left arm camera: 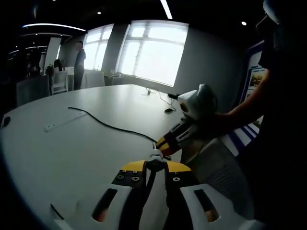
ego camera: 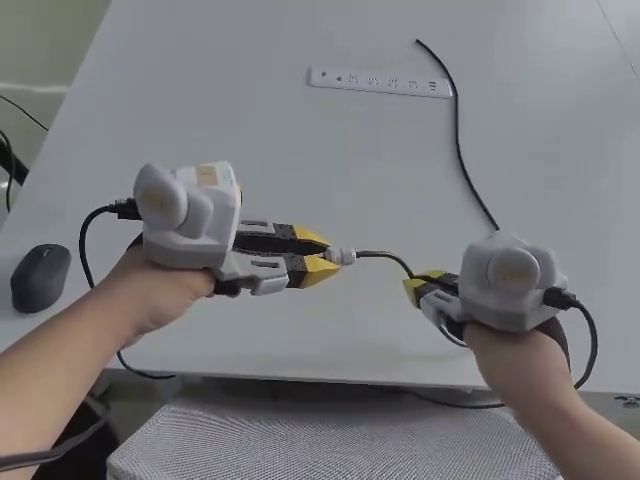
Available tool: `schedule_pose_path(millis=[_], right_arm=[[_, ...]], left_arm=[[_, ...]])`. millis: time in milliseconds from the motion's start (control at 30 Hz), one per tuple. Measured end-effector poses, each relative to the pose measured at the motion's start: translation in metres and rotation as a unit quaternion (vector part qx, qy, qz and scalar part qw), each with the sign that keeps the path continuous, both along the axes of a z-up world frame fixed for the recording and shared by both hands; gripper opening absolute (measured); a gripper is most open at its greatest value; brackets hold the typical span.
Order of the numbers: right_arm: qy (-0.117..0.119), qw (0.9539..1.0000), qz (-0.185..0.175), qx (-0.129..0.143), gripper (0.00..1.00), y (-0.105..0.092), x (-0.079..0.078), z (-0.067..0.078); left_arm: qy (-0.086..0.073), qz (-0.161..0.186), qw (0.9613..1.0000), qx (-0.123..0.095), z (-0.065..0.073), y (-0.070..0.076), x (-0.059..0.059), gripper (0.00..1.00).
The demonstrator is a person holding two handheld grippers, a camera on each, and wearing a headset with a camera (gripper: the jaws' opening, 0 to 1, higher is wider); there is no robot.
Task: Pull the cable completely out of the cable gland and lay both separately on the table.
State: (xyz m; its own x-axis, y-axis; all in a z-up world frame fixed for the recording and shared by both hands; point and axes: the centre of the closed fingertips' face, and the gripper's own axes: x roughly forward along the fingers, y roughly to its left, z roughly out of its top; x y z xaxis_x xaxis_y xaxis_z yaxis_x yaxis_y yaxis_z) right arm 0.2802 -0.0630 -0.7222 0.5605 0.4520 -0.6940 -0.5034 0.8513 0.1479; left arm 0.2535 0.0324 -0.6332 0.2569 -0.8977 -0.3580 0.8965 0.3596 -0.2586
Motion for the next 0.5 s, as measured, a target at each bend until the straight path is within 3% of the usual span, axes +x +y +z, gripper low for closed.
schedule_pose_path(millis=[233, 467, 500], right_arm=[[0.009, 0.9999, -0.008, 0.007, 0.0, 0.0017, -0.0035, -0.0047], [0.0, 1.0, 0.006, 0.008, 0.02, 0.0025, -0.0076, -0.0029], [-0.001, 0.9998, 0.013, 0.018, 0.02, 0.0056, -0.0087, -0.0013]], left_arm=[[0.002, -0.001, 1.0, 0.003, -0.0017, -0.0018, 0.0015, 0.15], [0.002, 0.0, 1.0, 0.003, -0.0019, -0.0005, 0.0031, 0.15], [0.001, 0.0, 1.0, 0.003, -0.0016, -0.0004, 0.0034, 0.15]])
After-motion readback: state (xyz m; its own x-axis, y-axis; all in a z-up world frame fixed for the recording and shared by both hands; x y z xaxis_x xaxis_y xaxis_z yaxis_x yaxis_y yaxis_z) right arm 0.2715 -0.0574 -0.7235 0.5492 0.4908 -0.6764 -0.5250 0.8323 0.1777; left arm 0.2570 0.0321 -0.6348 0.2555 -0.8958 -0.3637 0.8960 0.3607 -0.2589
